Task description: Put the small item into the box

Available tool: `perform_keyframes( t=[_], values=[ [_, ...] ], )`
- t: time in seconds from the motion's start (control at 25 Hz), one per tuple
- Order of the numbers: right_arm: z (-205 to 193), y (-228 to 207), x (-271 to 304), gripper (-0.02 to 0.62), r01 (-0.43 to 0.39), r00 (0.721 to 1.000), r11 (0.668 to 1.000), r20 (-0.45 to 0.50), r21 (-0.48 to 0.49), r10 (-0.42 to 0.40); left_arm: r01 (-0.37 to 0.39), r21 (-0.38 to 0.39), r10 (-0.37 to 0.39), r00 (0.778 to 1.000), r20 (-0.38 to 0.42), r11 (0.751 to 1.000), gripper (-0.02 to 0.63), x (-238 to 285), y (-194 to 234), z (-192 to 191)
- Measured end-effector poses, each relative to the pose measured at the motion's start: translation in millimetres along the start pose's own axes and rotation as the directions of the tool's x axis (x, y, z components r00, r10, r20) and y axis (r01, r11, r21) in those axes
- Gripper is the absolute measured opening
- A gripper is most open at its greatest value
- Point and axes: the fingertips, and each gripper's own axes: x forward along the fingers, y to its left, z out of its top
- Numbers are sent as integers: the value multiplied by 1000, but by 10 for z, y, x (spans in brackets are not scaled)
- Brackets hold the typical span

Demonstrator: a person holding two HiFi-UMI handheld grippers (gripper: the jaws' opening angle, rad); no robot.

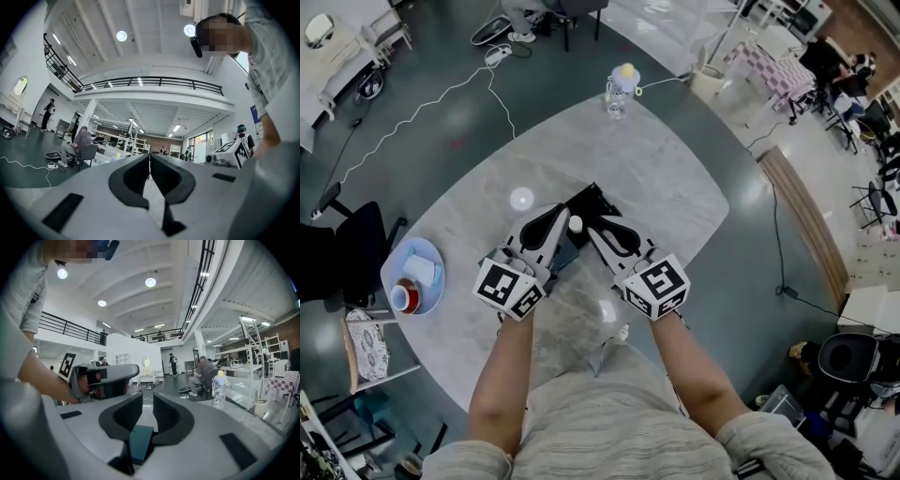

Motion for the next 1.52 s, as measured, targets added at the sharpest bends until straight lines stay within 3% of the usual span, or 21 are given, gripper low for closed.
perform_keyframes(
  t=[0.56,0.88,1.52],
  values=[
    [558,448,-323,22,-71,994,988,70,-140,82,40,48,-40,999,8,998,21,-245,-438,229],
    [551,521,-463,18,-71,995,987,54,-142,79,47,88,-46,999,-17,995,21,-433,-558,268],
    [432,531,-448,18,-84,996,986,-3,-145,84,25,59,-22,999,-50,998,21,-627,-494,103]
  ],
)
